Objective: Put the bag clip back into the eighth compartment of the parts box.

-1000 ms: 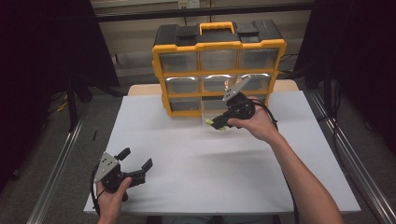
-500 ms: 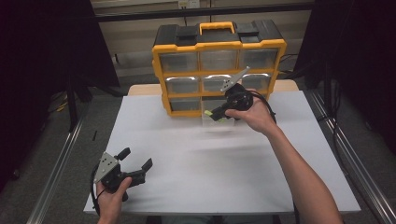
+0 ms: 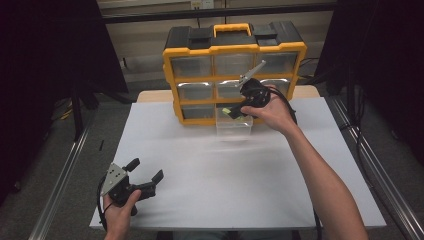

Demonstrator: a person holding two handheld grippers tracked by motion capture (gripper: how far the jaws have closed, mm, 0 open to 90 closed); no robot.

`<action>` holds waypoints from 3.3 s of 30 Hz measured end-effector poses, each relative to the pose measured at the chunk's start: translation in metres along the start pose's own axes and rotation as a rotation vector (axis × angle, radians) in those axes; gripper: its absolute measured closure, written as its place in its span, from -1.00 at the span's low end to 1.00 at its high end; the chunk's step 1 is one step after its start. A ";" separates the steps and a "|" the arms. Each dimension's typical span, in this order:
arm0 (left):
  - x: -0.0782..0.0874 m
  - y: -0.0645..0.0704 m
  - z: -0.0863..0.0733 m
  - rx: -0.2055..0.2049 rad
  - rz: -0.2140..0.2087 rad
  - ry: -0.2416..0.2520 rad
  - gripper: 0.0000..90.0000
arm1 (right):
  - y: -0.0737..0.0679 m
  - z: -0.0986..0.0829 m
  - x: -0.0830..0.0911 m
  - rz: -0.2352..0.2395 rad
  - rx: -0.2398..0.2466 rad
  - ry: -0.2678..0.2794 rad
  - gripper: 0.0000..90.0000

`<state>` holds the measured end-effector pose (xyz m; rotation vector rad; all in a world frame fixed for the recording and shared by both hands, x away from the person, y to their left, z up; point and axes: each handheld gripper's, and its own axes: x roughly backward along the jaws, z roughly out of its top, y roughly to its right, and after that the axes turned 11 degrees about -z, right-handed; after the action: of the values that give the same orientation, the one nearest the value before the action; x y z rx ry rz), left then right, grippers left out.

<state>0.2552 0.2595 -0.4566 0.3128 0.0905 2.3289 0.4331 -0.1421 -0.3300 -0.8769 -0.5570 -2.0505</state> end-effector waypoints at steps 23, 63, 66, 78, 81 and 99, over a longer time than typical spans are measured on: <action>-0.001 0.000 0.000 0.015 0.003 0.016 -0.92 | 0.025 0.009 -0.014 -0.069 -0.043 -0.109 0.76; 0.001 -0.001 -0.001 -0.001 -0.006 0.000 -0.92 | 0.035 0.005 -0.049 -0.055 -0.029 -0.270 0.75; 0.001 -0.001 -0.001 0.001 -0.006 0.000 -0.92 | 0.035 0.005 -0.051 -0.051 -0.033 -0.271 0.75; 0.001 -0.001 0.000 -0.001 -0.007 0.002 -0.92 | 0.035 0.002 -0.055 -0.079 -0.038 -0.270 0.44; 0.001 -0.001 -0.001 0.000 -0.005 0.002 -0.92 | 0.035 0.001 -0.053 -0.084 -0.052 -0.256 0.32; 0.002 -0.001 0.000 -0.002 0.001 0.002 -0.92 | 0.032 -0.013 -0.038 -0.125 -0.138 -0.104 -0.51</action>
<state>0.2546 0.2611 -0.4566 0.3093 0.0885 2.3304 0.4700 -0.1489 -0.3641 -1.0580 -0.5433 -2.1868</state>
